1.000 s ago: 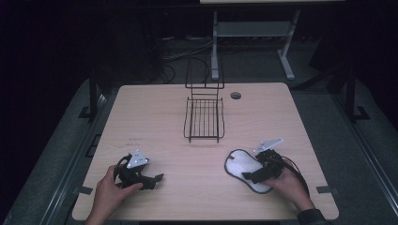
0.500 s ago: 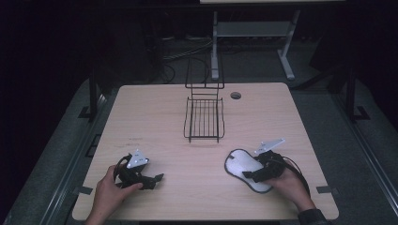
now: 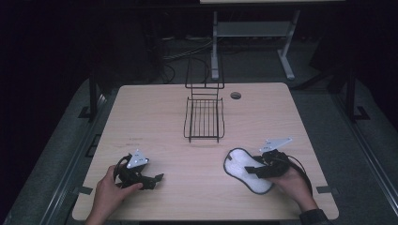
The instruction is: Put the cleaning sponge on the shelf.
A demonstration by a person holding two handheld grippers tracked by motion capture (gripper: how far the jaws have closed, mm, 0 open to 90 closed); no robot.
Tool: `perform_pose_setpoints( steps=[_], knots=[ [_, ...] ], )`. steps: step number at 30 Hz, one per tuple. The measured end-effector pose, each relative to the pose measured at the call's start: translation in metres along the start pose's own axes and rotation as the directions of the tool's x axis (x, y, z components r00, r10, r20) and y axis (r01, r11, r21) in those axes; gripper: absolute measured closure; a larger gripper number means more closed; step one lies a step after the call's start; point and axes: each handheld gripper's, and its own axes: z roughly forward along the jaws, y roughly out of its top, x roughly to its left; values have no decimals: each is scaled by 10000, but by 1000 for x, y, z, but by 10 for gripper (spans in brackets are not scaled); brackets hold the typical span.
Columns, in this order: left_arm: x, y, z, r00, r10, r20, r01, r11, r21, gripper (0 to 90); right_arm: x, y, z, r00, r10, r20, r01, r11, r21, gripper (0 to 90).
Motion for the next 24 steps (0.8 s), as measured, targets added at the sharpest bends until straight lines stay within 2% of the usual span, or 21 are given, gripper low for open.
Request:
perform_pose_setpoints(
  steps=[9,17,24],
  knots=[
    [0,0,0,10000,24,-3,-24,10000,-1,128,0,2,-8,9997,116,-227,-124,9993,-342,584],
    [0,0,0,10000,25,-4,-25,10000,-1,128,3,4,-13,9994,146,-299,-163,9983,-565,626],
    [0,0,0,10000,15,-7,-15,10000,-4,129,4,6,-22,9992,121,-381,-160,9945,-1036,690]
  ],
)
